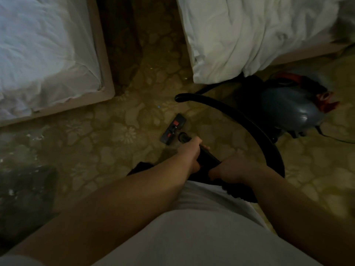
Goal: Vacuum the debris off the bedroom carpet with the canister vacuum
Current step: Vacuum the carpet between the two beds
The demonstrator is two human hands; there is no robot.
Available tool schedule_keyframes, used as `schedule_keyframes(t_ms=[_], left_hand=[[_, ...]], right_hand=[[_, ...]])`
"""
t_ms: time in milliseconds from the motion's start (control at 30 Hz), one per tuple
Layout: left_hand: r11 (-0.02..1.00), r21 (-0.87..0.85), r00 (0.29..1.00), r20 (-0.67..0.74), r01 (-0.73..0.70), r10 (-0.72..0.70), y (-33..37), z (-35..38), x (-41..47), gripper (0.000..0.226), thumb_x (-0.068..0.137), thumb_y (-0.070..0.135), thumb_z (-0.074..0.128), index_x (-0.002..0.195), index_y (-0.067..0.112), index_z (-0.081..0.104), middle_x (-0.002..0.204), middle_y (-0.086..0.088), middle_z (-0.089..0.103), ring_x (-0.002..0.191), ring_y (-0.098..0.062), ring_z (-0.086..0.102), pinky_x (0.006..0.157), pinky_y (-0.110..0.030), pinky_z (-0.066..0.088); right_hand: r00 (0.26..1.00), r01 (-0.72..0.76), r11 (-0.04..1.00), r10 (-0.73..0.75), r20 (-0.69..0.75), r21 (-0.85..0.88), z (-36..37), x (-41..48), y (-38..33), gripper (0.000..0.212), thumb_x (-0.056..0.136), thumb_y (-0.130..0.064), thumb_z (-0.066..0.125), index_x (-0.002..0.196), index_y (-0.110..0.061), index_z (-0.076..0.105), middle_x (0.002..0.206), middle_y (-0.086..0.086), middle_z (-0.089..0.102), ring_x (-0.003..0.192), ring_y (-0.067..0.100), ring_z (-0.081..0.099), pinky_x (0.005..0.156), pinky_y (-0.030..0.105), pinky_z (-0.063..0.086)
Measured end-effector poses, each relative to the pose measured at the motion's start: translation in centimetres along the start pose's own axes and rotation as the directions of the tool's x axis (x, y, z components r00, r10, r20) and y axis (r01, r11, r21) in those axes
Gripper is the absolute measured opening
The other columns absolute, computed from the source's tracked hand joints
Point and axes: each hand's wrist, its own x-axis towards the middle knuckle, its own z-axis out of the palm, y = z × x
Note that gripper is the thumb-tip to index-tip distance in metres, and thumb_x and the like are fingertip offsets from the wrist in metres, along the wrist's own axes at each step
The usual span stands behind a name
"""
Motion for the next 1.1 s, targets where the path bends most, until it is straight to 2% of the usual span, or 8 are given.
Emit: schedule_keyframes(t_ms=[67,367,433,500,633,700,833,1100], left_hand=[[1.0,0.024,1.0,-0.015,0.007,-0.007,-2.3,0.4,0.1,0.02,0.094,0.026,0.061,0.096,0.007,0.064,0.07,-0.009,0.066,0.068,-0.027,0.063,0.07,-0.038,0.054],[0.998,0.063,0.998,0.046,0.029,-0.032,-10.7,-3.5,-2.0,0.02,0.102,0.022,0.053,0.115,0.007,0.055,0.079,-0.009,0.061,0.068,-0.021,0.059,0.066,-0.035,0.052],[0.999,0.036,0.999,0.038,0.033,-0.034,-13.1,-4.4,-2.2,0.018,0.101,0.021,0.054,0.11,0.006,0.057,0.078,-0.008,0.06,0.067,-0.019,0.059,0.062,-0.033,0.051],[0.998,0.028,0.998,0.012,0.053,-0.054,-15.7,-5.4,-2.5,0.019,0.101,0.024,0.056,0.099,0.006,0.059,0.077,-0.008,0.06,0.069,-0.02,0.06,0.073,-0.034,0.054],[0.994,0.067,0.995,0.052,0.086,-0.09,-18.8,-6.0,-2.8,0.02,0.099,0.026,0.057,0.094,0.007,0.062,0.08,-0.009,0.064,0.072,-0.024,0.061,0.071,-0.037,0.052],[0.994,0.079,0.996,0.027,0.078,-0.08,-19.5,-5.4,-2.8,0.022,0.098,0.025,0.058,0.09,0.006,0.064,0.08,-0.009,0.065,0.075,-0.026,0.062,0.074,-0.038,0.053],[0.994,0.097,0.999,0.017,0.041,-0.043,-19.3,-1.3,-3.8,0.022,0.1,0.023,0.056,0.087,0.006,0.059,0.075,-0.009,0.064,0.068,-0.024,0.059,0.062,-0.038,0.048],[0.998,0.053,0.994,0.105,-0.034,0.029,-18.5,10.2,-5.3,0.017,0.096,0.023,0.058,0.088,0.008,0.061,0.08,-0.008,0.063,0.072,-0.024,0.062,0.055,-0.036,0.048]], right_hand=[[0.999,-0.017,1.0,0.017,0.049,-0.006,0.7,-0.8,1.6,0.017,0.089,-0.022,0.076,0.088,-0.007,0.069,0.074,0.011,0.068,0.052,0.022,0.063,0.05,0.026,0.052],[0.997,0.015,1.0,-0.014,0.072,-0.007,8.7,-3.8,6.3,0.015,0.094,-0.02,0.072,0.089,-0.007,0.067,0.064,0.009,0.066,0.046,0.021,0.06,0.048,0.025,0.051],[0.999,0.012,0.998,-0.009,0.054,-0.063,11.2,-4.1,7.7,0.016,0.091,-0.026,0.074,0.085,-0.012,0.068,0.076,0.008,0.069,0.059,0.022,0.064,0.055,0.027,0.051],[0.999,0.024,0.992,-0.02,0.039,-0.12,13.2,-4.8,9.0,0.017,0.09,-0.031,0.076,0.088,-0.018,0.067,0.089,0.008,0.068,0.073,0.021,0.066,0.059,0.028,0.05],[0.996,0.075,0.99,-0.069,0.057,-0.121,14.9,-5.7,11.7,0.034,0.089,-0.035,0.077,0.113,-0.013,0.069,0.108,0.01,0.068,0.093,0.025,0.067,0.079,0.034,0.056],[0.995,0.091,0.99,-0.085,0.057,-0.112,14.7,-5.9,12.7,0.037,0.091,-0.036,0.075,0.117,-0.012,0.069,0.109,0.011,0.069,0.093,0.025,0.067,0.085,0.036,0.057],[0.995,0.06,0.997,-0.064,0.074,0.054,11.8,-5.5,15.8,0.024,0.094,-0.026,0.072,0.11,-0.01,0.066,0.081,0.015,0.071,0.061,0.026,0.068,0.058,0.031,0.057],[0.992,0.125,0.992,-0.124,-0.038,0.026,1.1,-6.5,21.2,0.022,0.093,-0.028,0.076,0.092,-0.016,0.058,0.093,0.02,0.073,0.069,0.033,0.076,0.06,0.035,0.063]])
